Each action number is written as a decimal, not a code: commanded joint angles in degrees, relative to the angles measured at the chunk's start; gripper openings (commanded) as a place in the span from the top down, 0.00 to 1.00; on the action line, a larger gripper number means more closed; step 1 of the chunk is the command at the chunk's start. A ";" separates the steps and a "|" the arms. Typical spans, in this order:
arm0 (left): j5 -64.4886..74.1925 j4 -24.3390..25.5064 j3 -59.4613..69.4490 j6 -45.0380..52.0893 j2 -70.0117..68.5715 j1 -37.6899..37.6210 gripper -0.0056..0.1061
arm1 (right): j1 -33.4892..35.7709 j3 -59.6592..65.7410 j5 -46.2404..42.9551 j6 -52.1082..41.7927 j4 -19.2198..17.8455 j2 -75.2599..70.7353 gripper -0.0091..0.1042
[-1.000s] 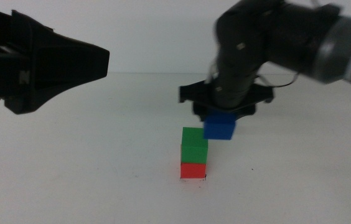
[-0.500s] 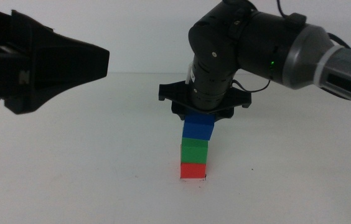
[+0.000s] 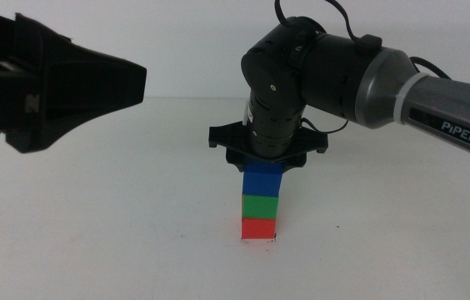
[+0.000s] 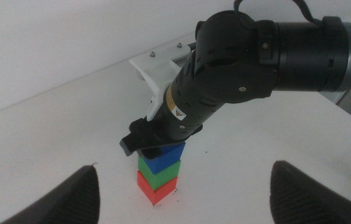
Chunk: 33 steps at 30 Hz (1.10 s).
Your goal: Stack red cubes first, then green, then blue cubes in a specific spot.
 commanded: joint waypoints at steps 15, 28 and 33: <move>-0.82 -0.14 0.23 -0.08 -0.05 0.08 0.11 | -4.88 -7.03 5.70 -6.05 -1.15 -9.82 0.10; -0.82 -0.14 0.23 0.17 -0.05 0.08 0.11 | -31.34 18.85 2.68 -29.19 2.96 -46.94 0.10; -0.82 -0.14 0.23 0.17 -0.05 0.08 0.11 | -34.38 32.81 -9.54 -37.58 9.13 -61.03 0.10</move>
